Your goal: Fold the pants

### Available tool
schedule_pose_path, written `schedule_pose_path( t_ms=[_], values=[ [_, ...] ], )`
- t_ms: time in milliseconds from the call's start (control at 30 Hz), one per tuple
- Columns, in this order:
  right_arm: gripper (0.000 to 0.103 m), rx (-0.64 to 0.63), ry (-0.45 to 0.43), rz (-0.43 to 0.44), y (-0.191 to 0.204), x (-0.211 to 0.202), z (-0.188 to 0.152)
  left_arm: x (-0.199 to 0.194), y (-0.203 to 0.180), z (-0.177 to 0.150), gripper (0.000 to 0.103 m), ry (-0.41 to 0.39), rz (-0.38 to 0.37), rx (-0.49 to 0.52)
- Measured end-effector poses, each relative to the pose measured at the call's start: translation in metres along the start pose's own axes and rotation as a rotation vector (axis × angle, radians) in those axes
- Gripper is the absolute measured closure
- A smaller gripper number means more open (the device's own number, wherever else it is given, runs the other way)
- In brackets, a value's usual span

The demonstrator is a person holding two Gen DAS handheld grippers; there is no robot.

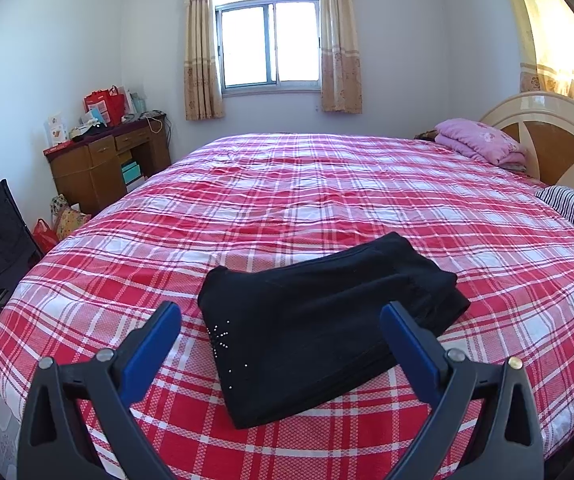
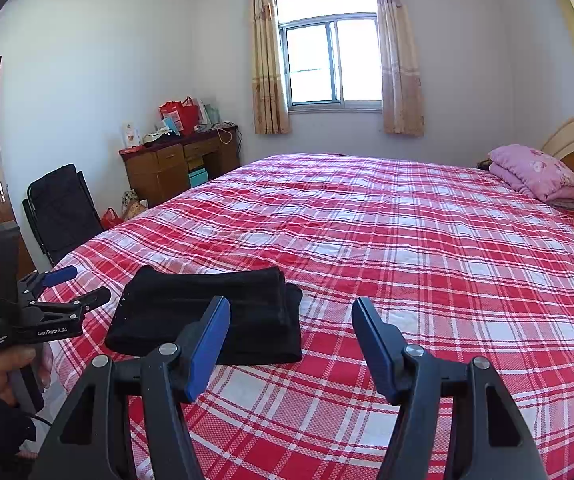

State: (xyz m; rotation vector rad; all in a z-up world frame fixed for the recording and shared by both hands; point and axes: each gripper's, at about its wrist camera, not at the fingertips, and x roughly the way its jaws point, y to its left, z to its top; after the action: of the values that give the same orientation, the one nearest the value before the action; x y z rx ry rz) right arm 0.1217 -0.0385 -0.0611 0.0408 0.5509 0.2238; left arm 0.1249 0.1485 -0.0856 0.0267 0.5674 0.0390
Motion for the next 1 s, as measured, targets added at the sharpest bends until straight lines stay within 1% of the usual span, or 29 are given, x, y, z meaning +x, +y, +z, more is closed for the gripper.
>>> schedule_pose_path(
  t_ms=[333,533,600,667,700,800,1000],
  values=[
    [0.037,-0.004,-0.005,0.004,0.001,-0.002,0.0,-0.001,-0.001,0.001,0.001,0.002,0.012,0.008],
    [0.037,-0.009,-0.012,0.004,0.003,-0.004,0.001,-0.007,0.0,0.005,0.001,-0.02,0.022,0.009],
    [0.036,-0.009,-0.016,0.005,0.004,-0.005,0.001,-0.009,0.001,0.006,0.0,-0.03,0.022,0.003],
    [0.033,-0.01,-0.023,0.01,0.004,-0.006,0.001,-0.011,0.002,0.007,0.0,-0.036,0.023,-0.002],
    [0.032,-0.011,-0.025,0.01,0.005,-0.006,0.001,-0.011,0.003,0.008,0.0,-0.037,0.023,-0.003],
    [0.032,-0.021,-0.021,0.009,0.007,-0.005,0.0,-0.01,0.003,0.008,0.0,-0.035,0.025,-0.005],
    [0.032,-0.034,-0.01,0.0,0.011,-0.002,-0.002,-0.003,0.007,0.006,0.0,-0.006,0.046,-0.019]
  ],
)
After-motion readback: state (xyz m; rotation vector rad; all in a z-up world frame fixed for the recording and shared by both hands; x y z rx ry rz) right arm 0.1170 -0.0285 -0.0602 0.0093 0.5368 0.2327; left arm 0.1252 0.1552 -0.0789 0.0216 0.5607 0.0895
